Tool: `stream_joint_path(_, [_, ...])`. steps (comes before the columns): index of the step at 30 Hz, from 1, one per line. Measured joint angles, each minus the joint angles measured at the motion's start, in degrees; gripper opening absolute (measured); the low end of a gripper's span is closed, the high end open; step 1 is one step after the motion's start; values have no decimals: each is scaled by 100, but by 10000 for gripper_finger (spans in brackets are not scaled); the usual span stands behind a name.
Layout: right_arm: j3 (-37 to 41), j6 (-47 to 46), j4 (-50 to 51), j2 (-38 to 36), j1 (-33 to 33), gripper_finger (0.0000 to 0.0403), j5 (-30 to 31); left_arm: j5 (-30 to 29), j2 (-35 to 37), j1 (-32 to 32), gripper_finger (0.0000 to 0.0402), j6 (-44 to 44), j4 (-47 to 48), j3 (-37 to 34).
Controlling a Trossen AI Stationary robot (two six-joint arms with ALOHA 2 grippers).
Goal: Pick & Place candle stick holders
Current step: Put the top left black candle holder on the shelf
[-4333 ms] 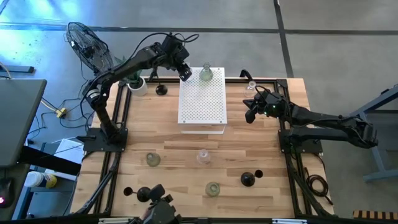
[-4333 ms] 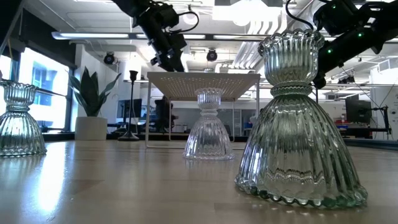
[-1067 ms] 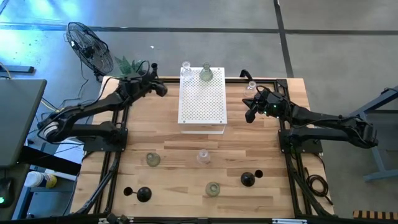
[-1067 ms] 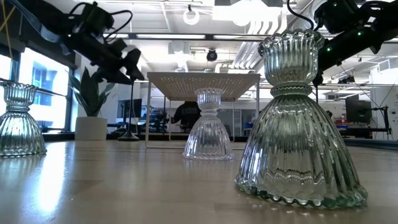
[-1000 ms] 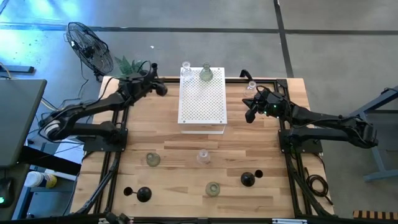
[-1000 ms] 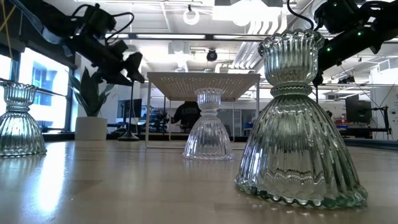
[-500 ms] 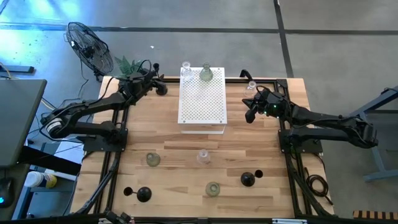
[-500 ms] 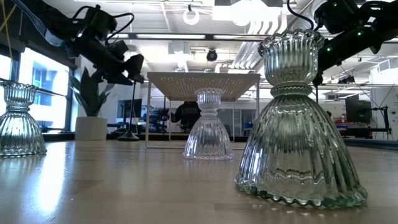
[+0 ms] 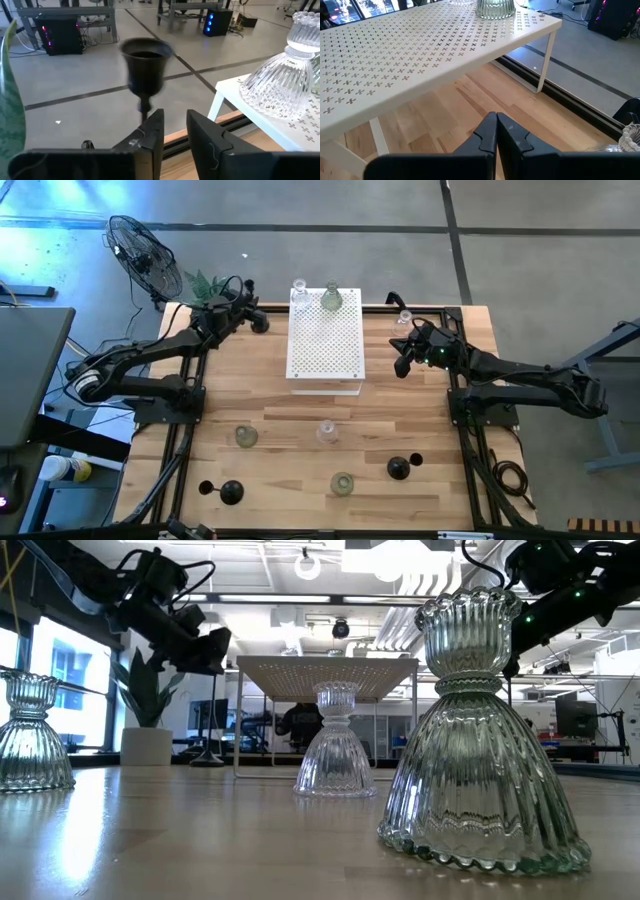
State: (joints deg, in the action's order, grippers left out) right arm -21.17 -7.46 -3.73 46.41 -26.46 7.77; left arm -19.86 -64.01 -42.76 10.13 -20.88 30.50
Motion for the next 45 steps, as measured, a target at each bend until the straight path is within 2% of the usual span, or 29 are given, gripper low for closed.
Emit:
stream_joint_path(7, [0,0,2,0,1,0,-4,105,130,2,76,63,37,0])
stream_joint_path(18, [0,2,2,0,1,0,-6,111,817,2,77,31,438,2])
stream_joint_path(21, [0,2,4,0,1,0,-4,306,921,2,88,105,741,2])
stream_joint_path(25, [0,4,4,0,-2,0,-4,574,897,97,123,369,1064,-45])
stream_joint_path(30, [0,30,4,1,1,0,-2,-491,704,592,160,314,-196,-911])
stream_joint_path(33, [0,47,4,0,1,0,-2,-845,654,742,170,103,-1376,-1452])
stream_joint_path(35, [0,46,4,0,-2,0,-2,-917,595,767,176,-108,-1830,-1647])
stream_joint_path(41, [0,46,2,0,-2,0,0,-734,378,754,215,-242,-1924,-1571])
stream_joint_path(45, [0,46,2,0,-2,0,22,-918,-16,752,251,-447,-1946,-1377])
